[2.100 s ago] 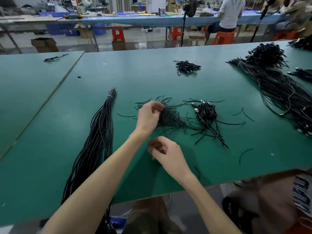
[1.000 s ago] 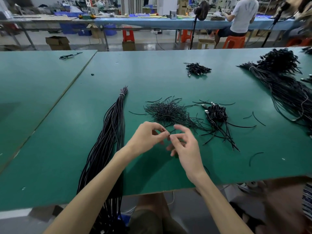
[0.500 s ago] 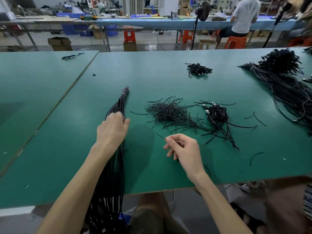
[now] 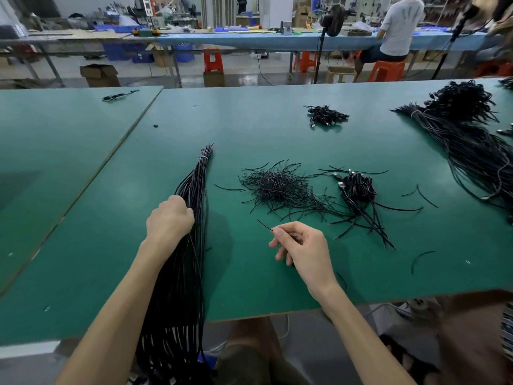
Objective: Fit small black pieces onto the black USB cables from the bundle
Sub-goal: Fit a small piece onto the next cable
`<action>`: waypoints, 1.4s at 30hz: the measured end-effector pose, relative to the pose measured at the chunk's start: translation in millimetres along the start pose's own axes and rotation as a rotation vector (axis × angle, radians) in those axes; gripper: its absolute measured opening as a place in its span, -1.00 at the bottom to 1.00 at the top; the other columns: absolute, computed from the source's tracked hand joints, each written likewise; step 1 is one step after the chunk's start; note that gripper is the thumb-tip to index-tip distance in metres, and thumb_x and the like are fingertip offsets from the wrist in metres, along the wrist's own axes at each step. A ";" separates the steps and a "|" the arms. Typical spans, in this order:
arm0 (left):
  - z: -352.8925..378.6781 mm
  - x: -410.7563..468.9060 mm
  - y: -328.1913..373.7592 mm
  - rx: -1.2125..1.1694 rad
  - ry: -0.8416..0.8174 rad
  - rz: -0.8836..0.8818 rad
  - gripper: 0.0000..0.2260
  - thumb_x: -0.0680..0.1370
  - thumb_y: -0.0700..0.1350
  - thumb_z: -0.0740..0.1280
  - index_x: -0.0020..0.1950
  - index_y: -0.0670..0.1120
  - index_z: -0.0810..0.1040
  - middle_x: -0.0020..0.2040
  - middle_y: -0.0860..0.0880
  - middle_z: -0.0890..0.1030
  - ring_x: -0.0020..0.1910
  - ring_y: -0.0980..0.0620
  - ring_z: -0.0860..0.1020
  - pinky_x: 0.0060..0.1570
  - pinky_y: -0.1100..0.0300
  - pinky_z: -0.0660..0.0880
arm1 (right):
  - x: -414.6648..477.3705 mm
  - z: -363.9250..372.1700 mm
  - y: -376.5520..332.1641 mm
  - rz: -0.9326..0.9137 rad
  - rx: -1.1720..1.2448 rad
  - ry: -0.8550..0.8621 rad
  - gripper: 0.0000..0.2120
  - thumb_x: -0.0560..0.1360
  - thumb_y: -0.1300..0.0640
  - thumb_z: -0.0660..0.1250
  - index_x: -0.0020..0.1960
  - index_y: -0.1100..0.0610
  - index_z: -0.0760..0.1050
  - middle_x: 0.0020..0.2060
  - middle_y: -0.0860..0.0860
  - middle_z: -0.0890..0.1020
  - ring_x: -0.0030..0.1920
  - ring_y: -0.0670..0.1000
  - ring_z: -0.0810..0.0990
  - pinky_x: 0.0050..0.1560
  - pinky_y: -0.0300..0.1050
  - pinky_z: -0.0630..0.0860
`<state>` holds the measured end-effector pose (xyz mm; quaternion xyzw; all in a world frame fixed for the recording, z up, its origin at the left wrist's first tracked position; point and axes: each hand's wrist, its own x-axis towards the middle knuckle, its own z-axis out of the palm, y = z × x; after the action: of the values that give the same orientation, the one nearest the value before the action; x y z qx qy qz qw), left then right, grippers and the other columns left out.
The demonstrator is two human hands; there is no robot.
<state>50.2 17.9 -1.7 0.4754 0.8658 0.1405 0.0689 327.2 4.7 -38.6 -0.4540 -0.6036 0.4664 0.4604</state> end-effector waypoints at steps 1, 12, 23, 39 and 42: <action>0.2 0.2 -1.9 -0.048 0.007 -0.017 -0.71 0.64 -0.12 0.23 -0.26 -0.16 0.33 -0.32 -0.13 0.49 -0.36 -0.14 0.42 -0.31 0.08 0.33 | 0.1 0.2 0.4 0.002 0.005 0.007 -0.92 0.62 0.16 0.39 -0.01 0.10 0.66 -0.25 0.01 0.74 -0.39 0.00 0.65 -0.42 -0.19 0.49; -8.7 -19.3 0.3 -0.523 -0.114 0.035 -0.74 0.58 -0.03 0.29 -0.27 -0.10 0.43 -0.44 0.10 0.39 -0.41 0.00 0.32 -0.36 0.15 0.22 | 0.2 0.4 -4.5 0.014 0.026 -0.141 -0.13 0.64 0.09 0.37 0.67 -0.16 -0.18 0.16 -0.43 0.60 0.04 -0.04 0.73 0.31 -0.07 0.51; -10.2 -45.3 41.1 -0.960 0.020 0.295 -0.84 0.53 -0.08 0.38 -0.18 -0.15 0.57 -0.35 0.04 0.48 -0.41 0.15 0.34 -0.44 0.33 0.28 | 0.0 1.9 -6.0 -0.053 -0.061 -0.247 -0.63 0.62 -0.15 0.25 0.26 0.06 0.62 -0.03 -0.09 0.76 -0.06 -0.07 0.73 0.00 -0.30 0.55; 40.9 -59.8 53.6 -0.741 -0.264 0.551 -0.75 0.63 -0.03 0.40 0.31 0.07 0.67 -0.06 -0.02 0.58 -0.13 0.02 0.57 0.03 0.15 0.51 | 2.6 -1.5 -10.6 0.094 0.159 -0.406 -0.46 0.60 0.14 0.43 0.48 0.06 0.26 0.00 0.01 0.77 0.06 -0.05 0.71 0.14 -0.28 0.54; 43.2 -59.4 51.2 -0.655 -0.172 0.566 -0.77 0.58 -0.01 0.44 0.23 0.03 0.71 0.05 -0.01 0.59 0.02 0.07 0.57 0.11 0.23 0.46 | 2.3 -1.5 -7.9 0.027 0.159 -0.298 -0.64 0.63 0.19 0.39 0.39 0.08 0.42 -0.19 0.01 0.72 -0.15 -0.05 0.65 0.01 -0.23 0.55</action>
<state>134.2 1.6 -27.8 0.6569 0.6021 0.3808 0.2467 327.4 5.9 -30.4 -0.3501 -0.6202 0.5811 0.3940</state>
